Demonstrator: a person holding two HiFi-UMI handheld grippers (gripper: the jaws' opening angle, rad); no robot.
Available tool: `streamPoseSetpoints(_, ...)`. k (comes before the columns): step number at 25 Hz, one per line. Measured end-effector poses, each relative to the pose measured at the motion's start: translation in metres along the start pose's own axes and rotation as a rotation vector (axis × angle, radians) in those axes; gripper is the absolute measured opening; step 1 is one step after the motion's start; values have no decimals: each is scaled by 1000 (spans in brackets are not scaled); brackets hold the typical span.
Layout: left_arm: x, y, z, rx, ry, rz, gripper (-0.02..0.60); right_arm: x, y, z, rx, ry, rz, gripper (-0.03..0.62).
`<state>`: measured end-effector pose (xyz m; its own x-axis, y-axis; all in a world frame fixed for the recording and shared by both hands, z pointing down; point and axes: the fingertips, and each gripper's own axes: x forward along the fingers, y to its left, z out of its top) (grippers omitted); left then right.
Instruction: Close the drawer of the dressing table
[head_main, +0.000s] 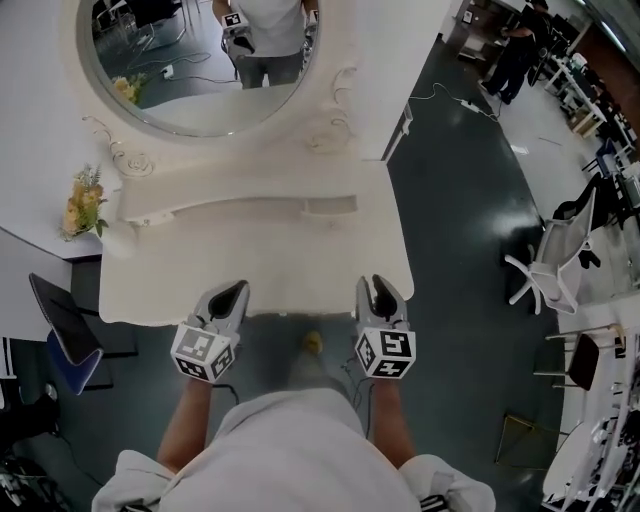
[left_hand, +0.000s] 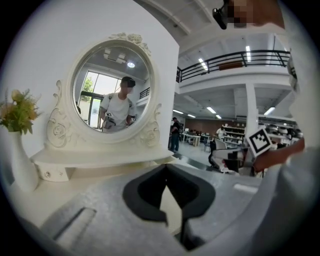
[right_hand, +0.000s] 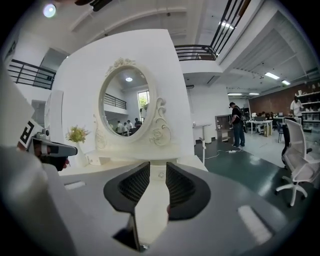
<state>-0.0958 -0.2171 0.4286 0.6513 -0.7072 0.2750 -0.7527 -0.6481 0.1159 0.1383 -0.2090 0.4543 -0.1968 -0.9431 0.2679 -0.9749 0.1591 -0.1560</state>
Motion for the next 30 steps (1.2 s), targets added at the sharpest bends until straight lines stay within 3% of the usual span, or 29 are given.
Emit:
streamPoseSetpoints(8,64,14,14,-24,26,42,0,66,-30,20,-7,33,74,100)
streamPoseSetpoints(17,92,21,29,-10,28,79,0,99,-40,27,-12,62,136,101)
streamPoseSetpoints(30,110,46,19,-30,50,69,0,119,-38,14,8,110,123,100)
